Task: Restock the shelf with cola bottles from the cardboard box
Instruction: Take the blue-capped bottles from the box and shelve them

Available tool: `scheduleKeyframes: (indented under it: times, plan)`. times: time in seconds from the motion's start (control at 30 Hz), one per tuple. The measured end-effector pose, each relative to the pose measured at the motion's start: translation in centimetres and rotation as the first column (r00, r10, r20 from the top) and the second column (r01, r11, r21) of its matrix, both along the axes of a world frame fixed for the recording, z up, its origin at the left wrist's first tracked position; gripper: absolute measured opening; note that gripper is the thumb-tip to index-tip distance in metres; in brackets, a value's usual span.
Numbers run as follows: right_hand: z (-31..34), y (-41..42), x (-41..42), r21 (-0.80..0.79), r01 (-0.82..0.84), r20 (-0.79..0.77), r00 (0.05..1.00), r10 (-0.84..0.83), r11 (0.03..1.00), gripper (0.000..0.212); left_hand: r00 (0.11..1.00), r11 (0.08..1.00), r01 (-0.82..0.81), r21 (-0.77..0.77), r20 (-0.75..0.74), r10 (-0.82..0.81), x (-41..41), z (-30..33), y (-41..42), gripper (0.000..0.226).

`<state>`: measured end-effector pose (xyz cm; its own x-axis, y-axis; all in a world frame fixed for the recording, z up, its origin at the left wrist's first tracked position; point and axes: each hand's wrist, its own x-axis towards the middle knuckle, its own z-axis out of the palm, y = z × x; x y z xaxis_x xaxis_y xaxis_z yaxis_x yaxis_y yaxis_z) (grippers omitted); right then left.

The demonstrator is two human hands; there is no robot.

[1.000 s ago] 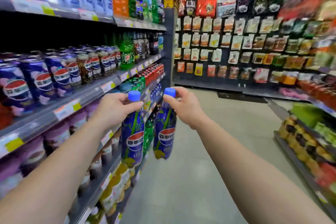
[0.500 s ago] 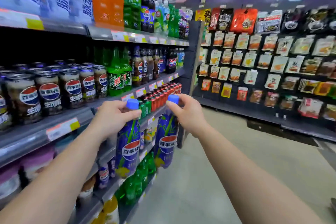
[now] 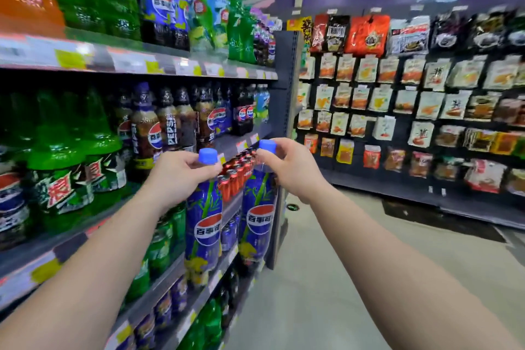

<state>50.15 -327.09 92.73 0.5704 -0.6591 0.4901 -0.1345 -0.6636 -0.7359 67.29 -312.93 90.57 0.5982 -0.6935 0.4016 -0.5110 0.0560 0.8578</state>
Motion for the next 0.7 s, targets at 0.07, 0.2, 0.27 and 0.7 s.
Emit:
scheduleKeyframes:
  times: [0.07,0.2,0.27,0.7]
  plan:
    - [0.0,-3.6,1.1,0.008,0.004,0.016,1.000,-0.004,1.000,0.033,1.000,1.000,-0.006,-0.017,0.010,0.007,1.1,0.4,-3.4,0.012]
    - [-0.4,-10.9,3.5,0.005,-0.017,0.027,1.000,0.016,1.000,0.033,0.999,0.999,-0.048,-0.008,0.009,0.048,3.3,-0.1,-9.7,0.016]
    - [-0.9,-14.6,4.8,0.004,-0.052,0.029,0.998,0.052,0.999,0.030,0.997,0.997,-0.079,0.009,0.015,0.079,4.0,-0.7,-12.8,0.013]
    - [0.6,-36.6,15.6,-0.090,-0.389,0.001,0.920,0.391,0.917,0.020,0.901,0.903,-0.429,-0.016,-0.070,0.427,6.5,-0.7,-29.1,0.008]
